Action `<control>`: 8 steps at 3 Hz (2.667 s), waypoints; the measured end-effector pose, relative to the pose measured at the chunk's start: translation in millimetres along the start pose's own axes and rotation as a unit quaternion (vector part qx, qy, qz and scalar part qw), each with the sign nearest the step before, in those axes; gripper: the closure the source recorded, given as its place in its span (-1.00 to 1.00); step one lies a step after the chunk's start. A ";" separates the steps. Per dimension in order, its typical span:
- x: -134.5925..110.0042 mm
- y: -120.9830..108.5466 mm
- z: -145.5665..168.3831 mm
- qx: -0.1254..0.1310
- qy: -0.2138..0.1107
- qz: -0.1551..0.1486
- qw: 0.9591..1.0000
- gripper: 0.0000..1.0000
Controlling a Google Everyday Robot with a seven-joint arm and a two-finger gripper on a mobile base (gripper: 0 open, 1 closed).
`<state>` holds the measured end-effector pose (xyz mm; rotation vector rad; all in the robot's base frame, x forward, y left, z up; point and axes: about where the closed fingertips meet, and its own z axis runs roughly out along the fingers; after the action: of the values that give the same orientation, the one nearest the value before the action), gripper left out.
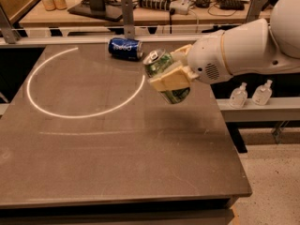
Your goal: Place green can upright
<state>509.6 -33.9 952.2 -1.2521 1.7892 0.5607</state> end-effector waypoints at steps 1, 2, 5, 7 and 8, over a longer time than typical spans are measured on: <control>-15.2 15.9 14.3 -0.079 -0.068 -0.039 0.994 1.00; -12.7 24.7 22.0 -0.112 -0.118 -0.076 0.984 1.00; 28.8 19.0 28.7 -0.117 -0.211 -0.071 0.968 0.65; 53.2 14.1 32.0 -0.112 -0.233 -0.037 0.965 -0.27; 59.6 13.5 32.7 -0.111 -0.240 -0.027 0.964 -0.74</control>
Offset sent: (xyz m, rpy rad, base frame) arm -0.0171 0.0333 -0.0156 0.2686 -0.1784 0.4082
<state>502.4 -35.3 883.3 -1.1825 1.3090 0.9641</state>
